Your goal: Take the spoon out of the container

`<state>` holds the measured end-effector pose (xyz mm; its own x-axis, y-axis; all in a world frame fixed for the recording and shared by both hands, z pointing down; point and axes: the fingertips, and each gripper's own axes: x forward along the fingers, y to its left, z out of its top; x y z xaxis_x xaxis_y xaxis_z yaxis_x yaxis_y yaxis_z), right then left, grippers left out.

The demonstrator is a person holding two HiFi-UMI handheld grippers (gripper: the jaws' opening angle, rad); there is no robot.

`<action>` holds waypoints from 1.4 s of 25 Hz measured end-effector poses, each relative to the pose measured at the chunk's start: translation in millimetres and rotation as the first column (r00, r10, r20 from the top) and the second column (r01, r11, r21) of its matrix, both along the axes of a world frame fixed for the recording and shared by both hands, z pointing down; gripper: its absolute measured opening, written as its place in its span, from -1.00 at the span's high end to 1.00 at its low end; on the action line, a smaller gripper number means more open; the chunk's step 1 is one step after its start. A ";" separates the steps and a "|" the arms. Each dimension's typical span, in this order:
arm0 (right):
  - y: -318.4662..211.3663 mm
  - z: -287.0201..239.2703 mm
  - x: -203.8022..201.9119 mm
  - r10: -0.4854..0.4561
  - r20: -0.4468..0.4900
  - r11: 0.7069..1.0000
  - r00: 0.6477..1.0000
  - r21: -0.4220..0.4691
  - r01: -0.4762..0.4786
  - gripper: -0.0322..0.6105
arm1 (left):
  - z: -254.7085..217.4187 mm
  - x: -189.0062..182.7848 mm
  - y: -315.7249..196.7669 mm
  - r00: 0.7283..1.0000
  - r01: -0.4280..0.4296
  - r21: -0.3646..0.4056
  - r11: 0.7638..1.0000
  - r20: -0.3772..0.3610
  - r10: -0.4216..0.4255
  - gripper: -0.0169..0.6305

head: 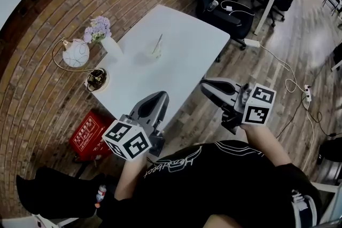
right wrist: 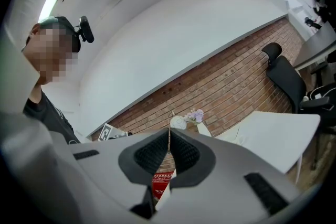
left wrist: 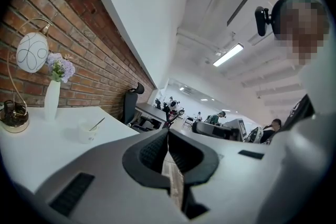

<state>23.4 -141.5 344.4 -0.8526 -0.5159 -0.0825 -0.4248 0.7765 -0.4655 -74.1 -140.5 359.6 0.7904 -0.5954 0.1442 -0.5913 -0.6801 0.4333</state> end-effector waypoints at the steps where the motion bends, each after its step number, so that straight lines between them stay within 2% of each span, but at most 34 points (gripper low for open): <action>1: -4.3 0.6 -3.5 0.000 -0.002 1.000 1.000 0.001 0.000 0.90 | 0.0 -3.9 -3.8 1.000 0.004 0.002 1.000 0.000 -0.004 0.93; 6: -12.6 2.2 -14.4 -0.021 -0.010 1.000 1.000 0.013 0.021 0.90 | -1.9 -14.2 -11.6 1.000 0.029 0.017 0.999 0.005 -0.029 0.93; 16: -64.6 4.1 -35.1 -0.056 -0.015 0.998 0.998 0.005 0.056 0.90 | 0.5 -35.7 -53.9 0.997 0.073 0.014 0.997 0.014 -0.074 0.93; 35: -225.0 49.3 -52.3 -0.094 -0.046 0.993 0.995 -0.083 0.090 0.87 | 51.2 -54.3 -190.3 0.987 0.159 -0.117 0.980 0.010 -0.159 0.93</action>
